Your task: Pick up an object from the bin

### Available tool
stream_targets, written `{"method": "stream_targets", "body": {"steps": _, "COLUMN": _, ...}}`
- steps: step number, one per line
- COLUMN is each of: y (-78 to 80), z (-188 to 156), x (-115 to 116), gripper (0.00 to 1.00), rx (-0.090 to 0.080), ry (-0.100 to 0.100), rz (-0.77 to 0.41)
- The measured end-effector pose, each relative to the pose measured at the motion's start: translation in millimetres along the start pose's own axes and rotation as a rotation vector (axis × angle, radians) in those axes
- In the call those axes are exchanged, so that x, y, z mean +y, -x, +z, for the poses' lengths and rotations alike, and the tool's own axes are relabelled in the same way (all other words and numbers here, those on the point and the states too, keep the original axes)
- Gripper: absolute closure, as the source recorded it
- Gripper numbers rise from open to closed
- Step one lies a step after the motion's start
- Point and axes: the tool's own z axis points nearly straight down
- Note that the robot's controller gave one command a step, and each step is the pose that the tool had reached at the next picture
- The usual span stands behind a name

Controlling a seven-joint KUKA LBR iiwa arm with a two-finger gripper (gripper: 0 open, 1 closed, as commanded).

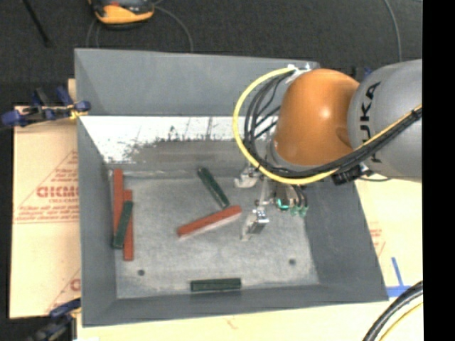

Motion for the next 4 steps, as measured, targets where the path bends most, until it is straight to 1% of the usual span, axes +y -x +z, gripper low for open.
{"method": "stream_targets", "body": {"steps": 1, "y": 77.1, "z": 113.1, "x": -2.7, "gripper": 1.0, "rx": 0.01, "ry": 0.005, "rz": -0.25}}
{"method": "stream_targets", "body": {"steps": 2, "y": 88.7, "z": 109.4, "x": -1.1, "gripper": 0.0, "rx": -0.056, "ry": 0.004, "rz": -0.246}}
{"method": "stream_targets", "body": {"steps": 3, "y": 82.8, "z": 111.6, "x": -1.2, "gripper": 1.0, "rx": -0.026, "ry": 0.005, "rz": -0.246}}
{"method": "stream_targets", "body": {"steps": 4, "y": 77.3, "z": 121.0, "x": -5.0, "gripper": 0.0, "rx": -0.012, "ry": 0.0, "rz": -0.245}}
